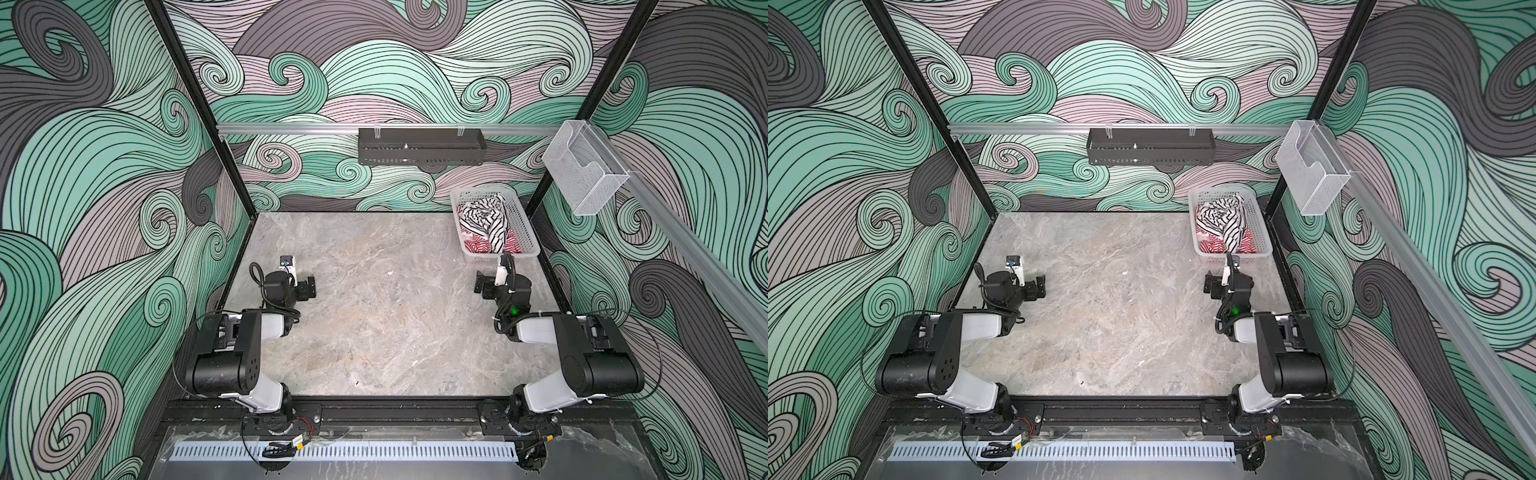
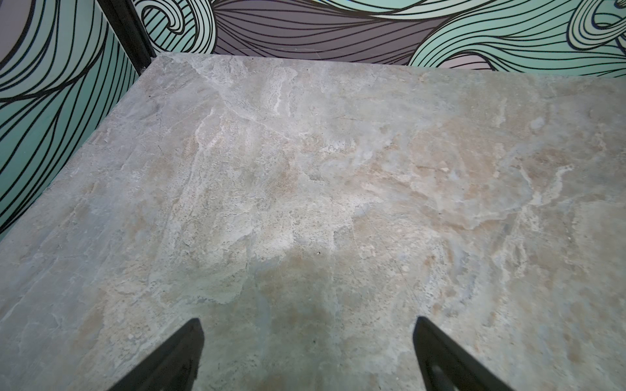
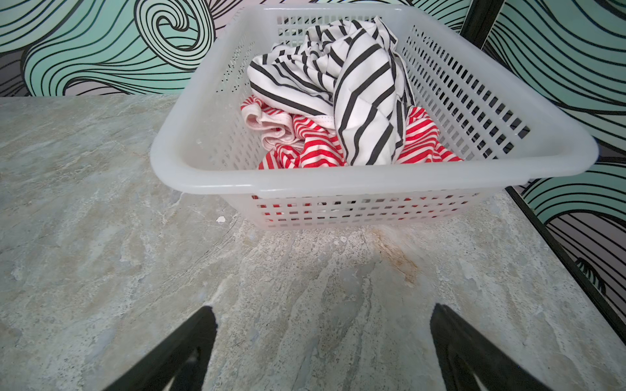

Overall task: Fold and stack tank tops
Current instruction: Pick up the tank top from the basket.

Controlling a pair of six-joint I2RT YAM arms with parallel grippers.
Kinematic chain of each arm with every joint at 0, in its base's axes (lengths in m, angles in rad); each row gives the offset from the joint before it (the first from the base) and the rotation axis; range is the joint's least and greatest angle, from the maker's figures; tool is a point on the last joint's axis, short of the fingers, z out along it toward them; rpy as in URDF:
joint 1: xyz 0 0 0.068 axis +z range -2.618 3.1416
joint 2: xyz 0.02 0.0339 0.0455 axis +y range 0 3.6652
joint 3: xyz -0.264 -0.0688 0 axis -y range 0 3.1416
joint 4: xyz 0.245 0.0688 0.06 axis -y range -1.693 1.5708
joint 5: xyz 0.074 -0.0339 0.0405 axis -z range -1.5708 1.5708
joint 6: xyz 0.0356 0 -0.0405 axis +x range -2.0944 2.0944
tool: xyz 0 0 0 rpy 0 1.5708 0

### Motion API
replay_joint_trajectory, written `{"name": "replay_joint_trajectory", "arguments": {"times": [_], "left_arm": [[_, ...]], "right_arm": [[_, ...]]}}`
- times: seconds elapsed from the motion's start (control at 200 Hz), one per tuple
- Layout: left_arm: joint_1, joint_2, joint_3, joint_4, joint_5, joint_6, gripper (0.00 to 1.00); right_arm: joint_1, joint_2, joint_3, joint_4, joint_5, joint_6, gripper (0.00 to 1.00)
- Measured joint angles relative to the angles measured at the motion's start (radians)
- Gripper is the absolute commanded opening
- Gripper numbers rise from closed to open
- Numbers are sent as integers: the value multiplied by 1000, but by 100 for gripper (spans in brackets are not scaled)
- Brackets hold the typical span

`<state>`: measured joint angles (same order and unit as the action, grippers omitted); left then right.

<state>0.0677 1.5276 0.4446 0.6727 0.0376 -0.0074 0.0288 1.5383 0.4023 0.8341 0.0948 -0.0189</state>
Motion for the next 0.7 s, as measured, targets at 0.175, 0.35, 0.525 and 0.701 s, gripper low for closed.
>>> {"name": "replay_joint_trajectory", "arguments": {"times": [0.175,0.35,0.525,0.701], "left_arm": [[0,0,0,0,0,0,99],[0,0,0,0,0,0,99],[0,0,0,0,0,-1,92],[0,-53,16,-95,34,24,93]], "right_arm": [[0,0,0,0,-3,0,99],[0,0,0,0,-5,0,99],[0,0,0,1,-5,0,99],[5,-92,-15,-84,50,23,95]]}}
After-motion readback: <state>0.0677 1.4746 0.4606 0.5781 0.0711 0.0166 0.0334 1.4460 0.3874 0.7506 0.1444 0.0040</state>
